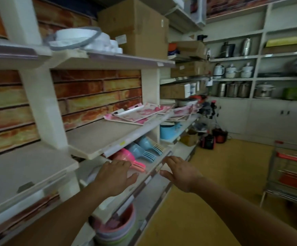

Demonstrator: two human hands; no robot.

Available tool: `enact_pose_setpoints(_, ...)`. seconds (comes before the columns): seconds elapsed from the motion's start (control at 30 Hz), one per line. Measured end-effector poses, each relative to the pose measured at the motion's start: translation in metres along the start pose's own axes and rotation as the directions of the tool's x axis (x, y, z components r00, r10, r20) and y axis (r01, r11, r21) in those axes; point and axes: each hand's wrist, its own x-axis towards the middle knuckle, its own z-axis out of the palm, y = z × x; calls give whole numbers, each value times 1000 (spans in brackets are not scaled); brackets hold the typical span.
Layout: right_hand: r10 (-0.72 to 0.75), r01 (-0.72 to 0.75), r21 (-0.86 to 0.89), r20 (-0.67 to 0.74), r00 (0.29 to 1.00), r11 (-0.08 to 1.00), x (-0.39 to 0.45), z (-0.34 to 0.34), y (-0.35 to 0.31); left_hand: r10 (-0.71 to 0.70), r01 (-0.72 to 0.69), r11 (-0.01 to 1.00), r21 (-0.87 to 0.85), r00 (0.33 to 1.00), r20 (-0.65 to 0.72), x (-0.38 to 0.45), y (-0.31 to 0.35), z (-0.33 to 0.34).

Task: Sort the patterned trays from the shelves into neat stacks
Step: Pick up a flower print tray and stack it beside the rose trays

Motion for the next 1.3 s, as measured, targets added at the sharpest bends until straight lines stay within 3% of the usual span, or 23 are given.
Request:
enact_pose_setpoints(0.37,52,-52,26,13,999,998,25,8,101,95,-95,995,-24,995,-17,115,58,30)
enact_pose_setpoints(0.73,74,-73,-60,7,997,996,153,6,194,121,-123,992,-29,991,-56,281,44,64)
enact_pose_setpoints(0.93,71,-71,-76,-4,997,995,209,17,236,111,-111,993,-49,994,-3,355,33,82)
enact_pose_setpoints(1.3,7,-10,-77,-33,999,997,295,21,350,75,-76,997,-15,997,-24,485,74,101)
